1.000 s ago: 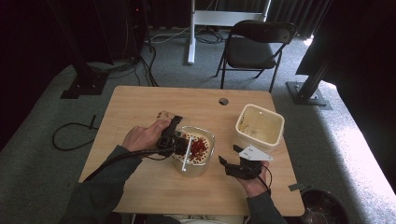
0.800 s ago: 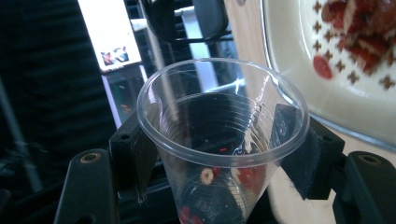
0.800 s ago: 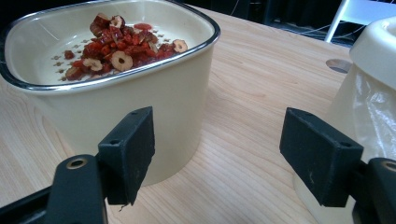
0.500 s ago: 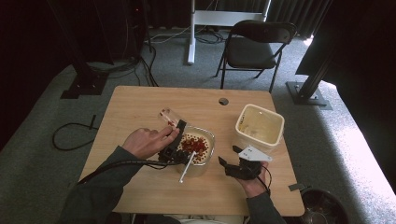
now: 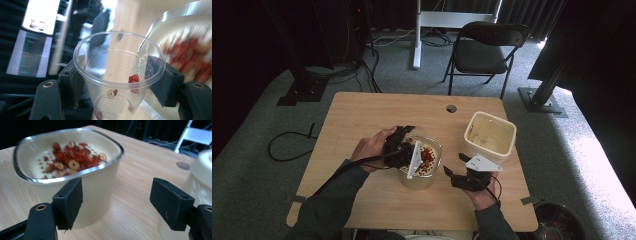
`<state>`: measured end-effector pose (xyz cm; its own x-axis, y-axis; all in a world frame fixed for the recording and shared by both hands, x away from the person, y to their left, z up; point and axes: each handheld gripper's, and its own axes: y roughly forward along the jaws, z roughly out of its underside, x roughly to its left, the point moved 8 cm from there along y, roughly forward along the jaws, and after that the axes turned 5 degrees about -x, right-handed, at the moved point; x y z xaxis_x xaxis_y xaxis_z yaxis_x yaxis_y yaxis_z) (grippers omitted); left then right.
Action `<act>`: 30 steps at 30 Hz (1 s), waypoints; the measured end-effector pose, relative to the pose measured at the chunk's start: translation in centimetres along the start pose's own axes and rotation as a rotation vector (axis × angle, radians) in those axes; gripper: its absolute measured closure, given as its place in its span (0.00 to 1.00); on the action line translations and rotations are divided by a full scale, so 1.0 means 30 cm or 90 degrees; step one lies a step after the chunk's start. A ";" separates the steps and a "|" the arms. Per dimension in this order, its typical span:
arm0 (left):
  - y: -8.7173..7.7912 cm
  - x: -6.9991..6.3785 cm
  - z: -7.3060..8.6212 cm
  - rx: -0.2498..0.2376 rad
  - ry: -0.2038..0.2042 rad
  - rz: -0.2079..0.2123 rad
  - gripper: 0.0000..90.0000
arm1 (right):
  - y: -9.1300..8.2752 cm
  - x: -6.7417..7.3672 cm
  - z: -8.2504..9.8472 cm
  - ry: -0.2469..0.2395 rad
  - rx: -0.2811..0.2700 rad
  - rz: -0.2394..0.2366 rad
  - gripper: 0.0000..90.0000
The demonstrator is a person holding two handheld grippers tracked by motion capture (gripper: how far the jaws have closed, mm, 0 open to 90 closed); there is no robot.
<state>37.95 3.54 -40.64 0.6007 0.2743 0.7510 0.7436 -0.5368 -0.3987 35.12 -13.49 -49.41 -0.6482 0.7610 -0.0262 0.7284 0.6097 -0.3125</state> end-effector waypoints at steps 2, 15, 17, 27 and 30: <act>-0.009 0.013 -0.032 -0.045 -0.097 0.036 0.38 | 0.006 0.015 -0.030 -0.010 -0.009 -0.010 0.29; 0.016 0.000 -0.156 -0.202 -0.428 0.226 0.36 | 0.059 0.128 -0.232 -0.050 -0.091 -0.073 0.28; 0.022 -0.010 -0.158 -0.203 -0.431 0.236 0.34 | 0.063 0.121 -0.241 -0.050 -0.089 -0.061 0.34; 0.018 -0.005 -0.154 -0.199 -0.457 0.254 0.17 | 0.033 0.050 -0.224 -0.027 -0.082 -0.016 0.48; 0.013 0.009 -0.140 -0.195 -0.458 0.240 0.17 | -0.008 -0.030 -0.238 -0.024 -0.094 0.043 0.48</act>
<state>37.16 0.05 -38.40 0.9078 0.4174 0.0410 0.4080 -0.8564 -0.3165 37.12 -12.75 -42.54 -0.6022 0.7944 -0.0791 0.7937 0.5851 -0.1666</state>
